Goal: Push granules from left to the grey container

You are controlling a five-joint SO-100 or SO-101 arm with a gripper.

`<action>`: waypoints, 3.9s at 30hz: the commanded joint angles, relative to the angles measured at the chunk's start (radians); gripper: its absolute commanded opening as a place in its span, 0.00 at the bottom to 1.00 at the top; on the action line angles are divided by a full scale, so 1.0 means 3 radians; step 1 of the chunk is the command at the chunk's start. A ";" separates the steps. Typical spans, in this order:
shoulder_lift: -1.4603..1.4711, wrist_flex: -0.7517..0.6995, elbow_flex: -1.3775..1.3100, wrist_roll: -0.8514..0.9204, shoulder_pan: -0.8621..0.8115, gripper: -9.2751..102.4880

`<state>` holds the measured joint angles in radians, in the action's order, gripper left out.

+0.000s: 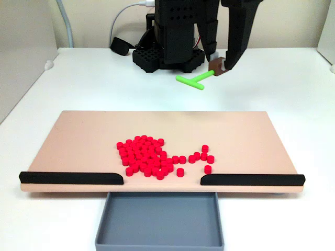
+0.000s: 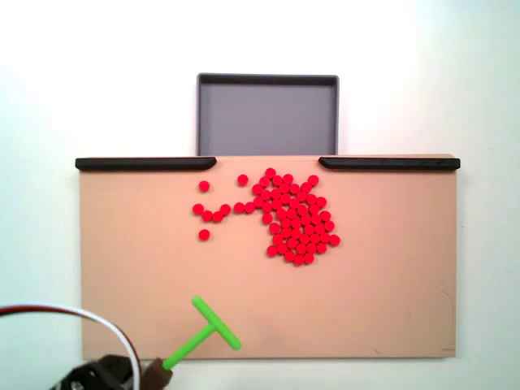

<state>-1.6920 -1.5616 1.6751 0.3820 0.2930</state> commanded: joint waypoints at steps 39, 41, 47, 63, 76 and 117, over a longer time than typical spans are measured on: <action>0.2357 -0.0041 -0.2557 -0.2086 0.0266 0.08; 0.2383 -0.0026 -0.2557 -0.2076 0.0251 0.08; 0.2434 -0.0005 -0.2557 -0.2020 0.0199 0.08; 0.2541 -0.0015 -0.2771 -0.2015 0.0112 0.08; 0.2572 -0.0010 -0.2771 -0.2030 0.0061 0.08; 0.2787 -0.0041 -0.2925 -0.1979 -0.0092 0.08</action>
<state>-0.8544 -1.5693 0.8145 -0.2316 0.2746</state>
